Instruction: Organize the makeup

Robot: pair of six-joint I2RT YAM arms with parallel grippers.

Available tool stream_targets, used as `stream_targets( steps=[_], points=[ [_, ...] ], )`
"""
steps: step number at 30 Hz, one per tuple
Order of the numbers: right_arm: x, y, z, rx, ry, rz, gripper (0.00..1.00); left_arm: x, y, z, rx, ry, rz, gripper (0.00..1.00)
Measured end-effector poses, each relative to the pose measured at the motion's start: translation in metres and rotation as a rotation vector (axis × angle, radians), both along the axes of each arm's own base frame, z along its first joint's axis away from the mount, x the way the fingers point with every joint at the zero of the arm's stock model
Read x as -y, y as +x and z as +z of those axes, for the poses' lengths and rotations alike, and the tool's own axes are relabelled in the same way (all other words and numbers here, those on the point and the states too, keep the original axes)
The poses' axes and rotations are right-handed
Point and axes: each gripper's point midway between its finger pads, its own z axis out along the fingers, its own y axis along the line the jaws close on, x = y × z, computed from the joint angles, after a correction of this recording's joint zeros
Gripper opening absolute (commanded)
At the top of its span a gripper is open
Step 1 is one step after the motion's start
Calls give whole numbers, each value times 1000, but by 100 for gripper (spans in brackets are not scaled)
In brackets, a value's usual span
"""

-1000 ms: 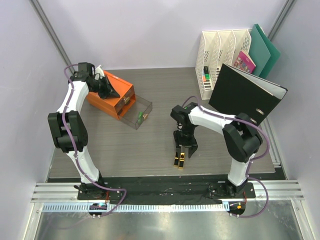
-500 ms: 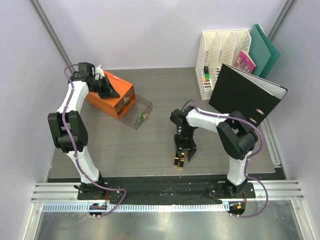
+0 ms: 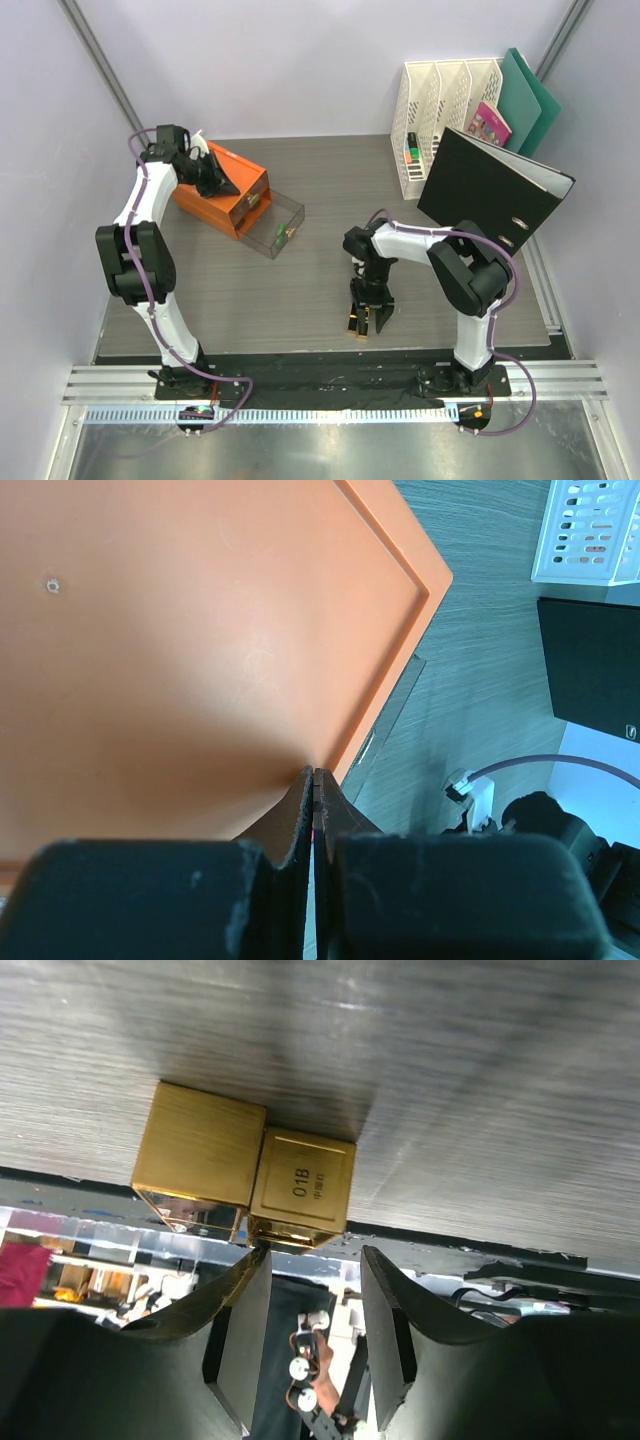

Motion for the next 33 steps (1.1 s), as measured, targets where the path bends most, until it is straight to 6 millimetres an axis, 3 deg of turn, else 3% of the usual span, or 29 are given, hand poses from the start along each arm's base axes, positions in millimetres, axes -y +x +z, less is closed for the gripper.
stream_targets(
  steps=[6, 8, 12, 14, 18, 24, 28, 33],
  points=[
    [-10, 2, -1, -47, 10, -6, 47, 0, 0, 0, 0, 0, 0, 0],
    [-13, 16, -13, 7, 7, 6, 47, 0, 0, 0, 0, 1, 0, 0],
    [-17, 23, -16, 20, 0, 9, 45, 0, 0, 0, 2, 1, 0, 0],
    [-17, 23, -16, 15, -3, 10, 38, 0, -1, 0, 1, 1, 0, 0],
    [-13, 23, -17, 19, -18, 24, 8, 0, -1, 0, 1, 1, 0, 0],
    [-12, 31, -15, 48, -27, 37, 3, 0, -1, 0, 1, 1, 0, 0],
    [-28, 76, 0, 200, 14, 58, 1, 0, -1, 0, 1, 1, 0, 0],
    [-77, 151, 54, 450, 173, 48, 1, 0, -1, 0, 3, 2, 0, 0]
  ],
)
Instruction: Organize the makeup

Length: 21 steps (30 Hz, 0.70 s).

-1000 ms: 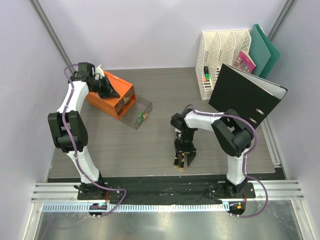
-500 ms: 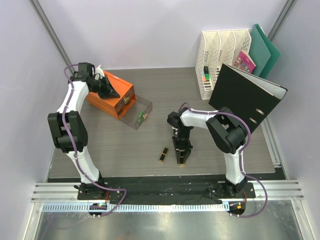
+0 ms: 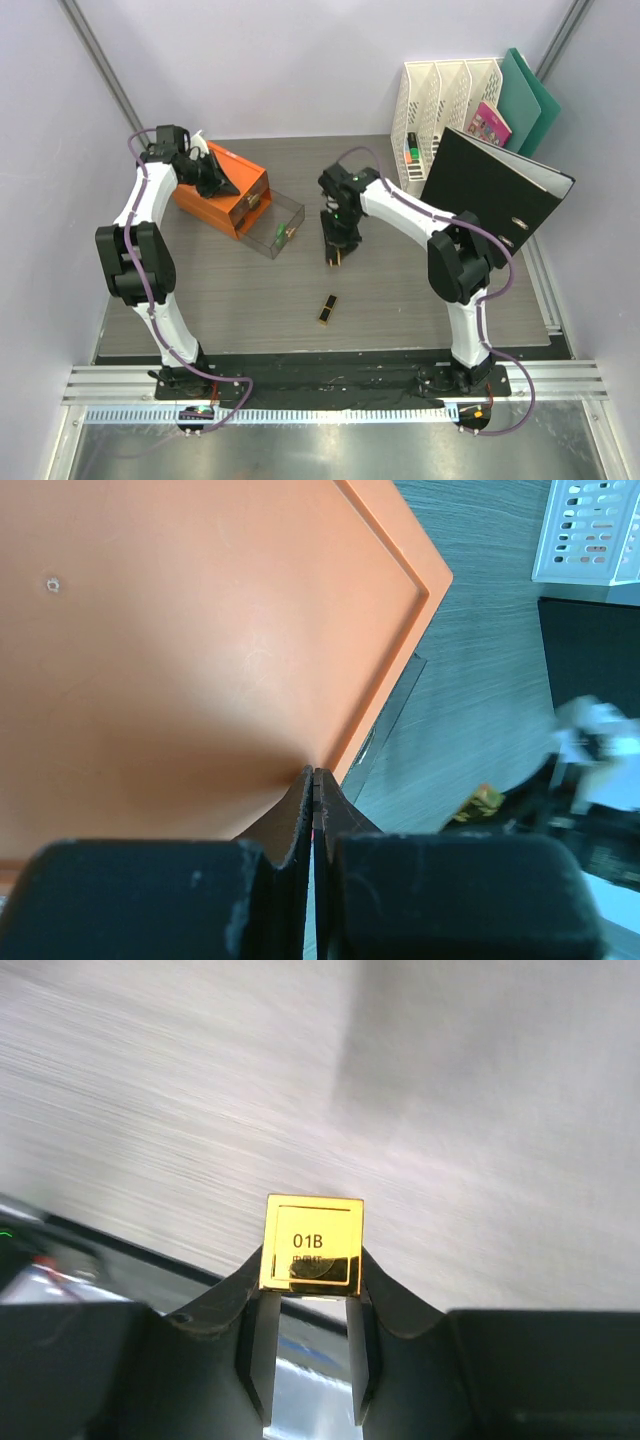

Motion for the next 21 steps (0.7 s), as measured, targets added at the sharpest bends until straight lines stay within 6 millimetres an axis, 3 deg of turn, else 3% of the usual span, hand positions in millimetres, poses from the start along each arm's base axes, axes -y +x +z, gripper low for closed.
stream_targets(
  steps=[4, 7, 11, 16, 19, 20, 21],
  points=[
    [-44, 53, 46, 159, 146, 11, 1, 0, 0, 0, 0, 0, 0, 0],
    [-75, 82, 60, 213, 236, 21, 2, 0, 0, 0, 0, 0, 0, 0],
    [-112, 113, 61, 244, 339, 16, 2, 0, 0, 0, 0, -1, 0, 0],
    [-139, 122, 44, 188, 431, -38, 7, 0, 0, 0, 0, -1, 0, 0],
    [-151, 128, 43, 178, 482, -69, 25, 0, 0, 0, 1, 0, 0, 0],
    [-154, 130, 44, 177, 500, -77, 38, 0, 0, 0, 1, 0, 0, 0],
    [-156, 132, 46, 180, 512, -81, 43, 0, 0, 0, 1, 0, 0, 0]
  ],
)
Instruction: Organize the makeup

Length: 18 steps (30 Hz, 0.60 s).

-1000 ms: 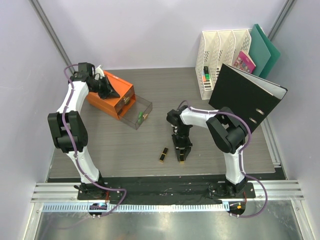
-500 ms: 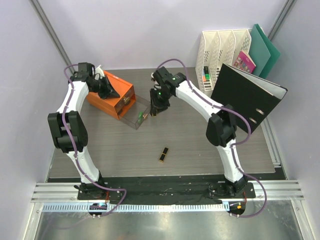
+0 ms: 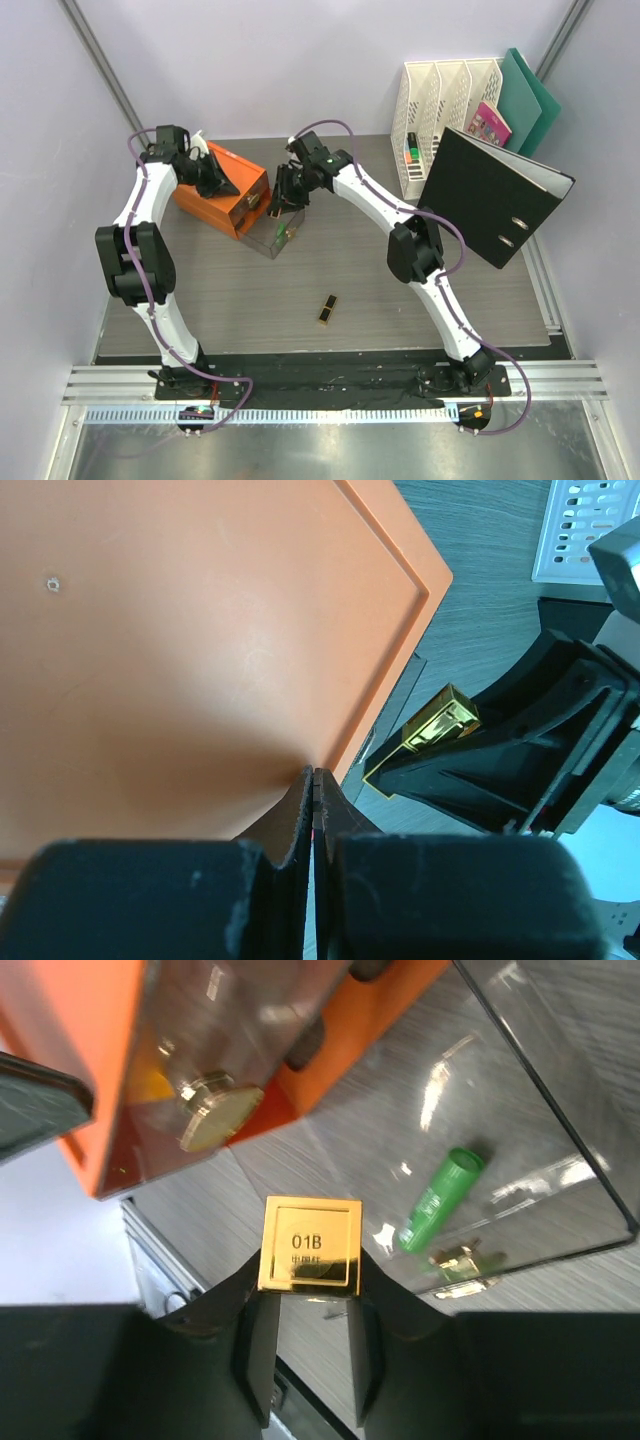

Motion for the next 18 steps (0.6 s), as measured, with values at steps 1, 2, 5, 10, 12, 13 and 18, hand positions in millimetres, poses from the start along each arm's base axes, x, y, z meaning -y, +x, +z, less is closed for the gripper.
stream_targets(
  steps=[1, 2, 5, 10, 12, 13, 18],
  points=[
    [-2, 2, 2, 1, 13, -6, 47, 0, 0, 0, 0, 0, 0, 0],
    [-4, 3, 4, 3, 25, -12, 55, 0, 0, 0, 0, 0, 0, 0],
    [-8, 8, 8, 15, 47, -24, 61, 0, 0, 0, 0, 0, 0, 0],
    [-10, 10, 8, 25, 58, -29, 61, 0, 0, 0, 1, 0, 0, 0],
    [-8, 9, 3, 18, 46, -33, 61, 0, 0, 0, 2, 0, 0, 0],
    [-6, 7, 0, 11, 38, -33, 61, 0, 0, 0, 2, 0, 0, 0],
    [12, -10, -7, -3, -25, -11, 62, 0, 0, 1, 3, 2, 1, 0]
  ],
)
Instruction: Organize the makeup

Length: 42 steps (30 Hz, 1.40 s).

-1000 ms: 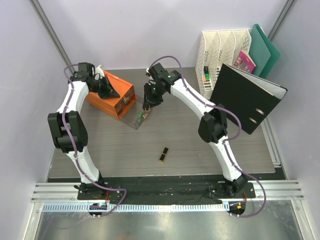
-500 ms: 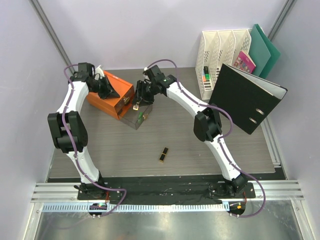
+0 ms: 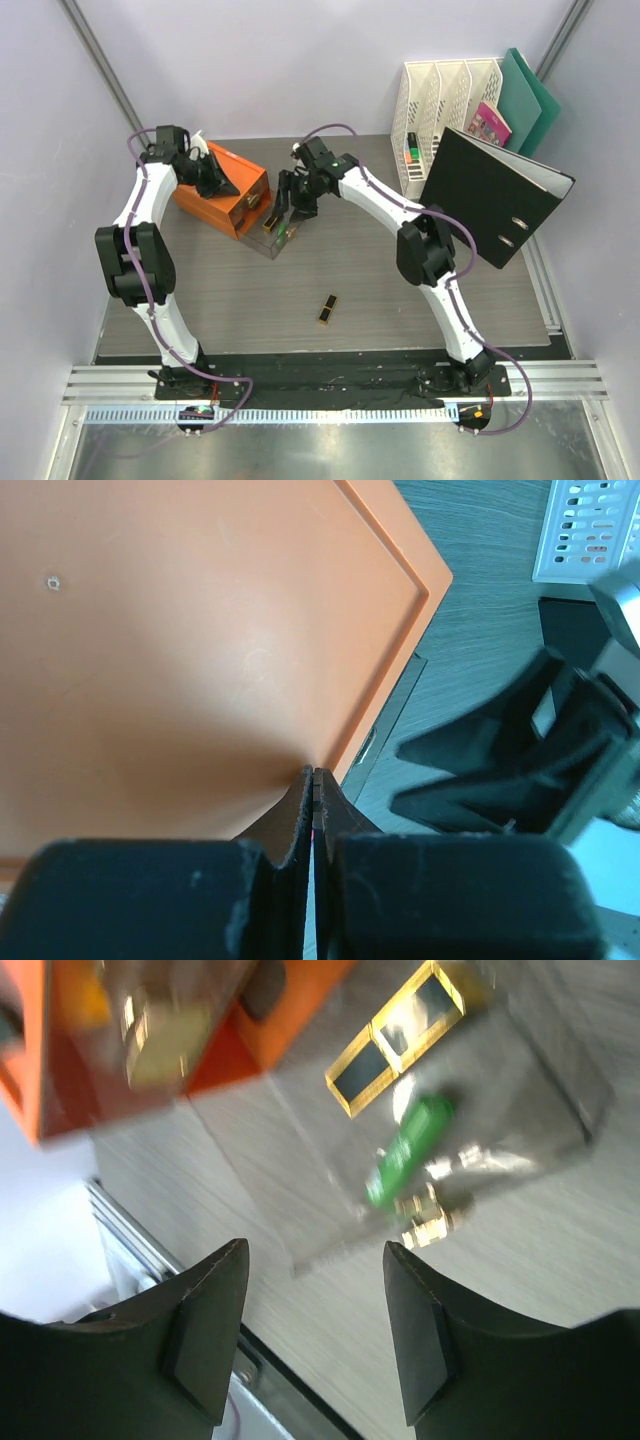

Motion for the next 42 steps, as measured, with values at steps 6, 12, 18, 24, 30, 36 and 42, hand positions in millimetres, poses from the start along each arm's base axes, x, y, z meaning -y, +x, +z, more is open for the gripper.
stream_targets(
  steps=[6, 12, 18, 24, 30, 36, 42],
  points=[
    [47, -46, 19, 69, -119, 134, 75, 0, 0, 0, 4, 0, 0, 0],
    [107, -117, 16, 67, -267, 290, 86, 0, 1, -1, 6, -1, 0, 0],
    [144, -169, -24, -5, -459, 424, 91, 1, 1, -1, 7, -6, -3, 0],
    [135, -206, -37, 68, -601, 573, 98, 1, 1, -1, 6, -7, -3, 0],
    [123, -226, -63, 106, -709, 682, 100, 1, 1, -2, 6, -8, -4, 0],
    [135, -212, -82, 147, -843, 678, 100, 1, 1, -2, 8, -8, -4, 0],
    [128, -198, -92, 179, -881, 674, 100, 1, 1, -2, 8, -8, -4, 0]
  ],
)
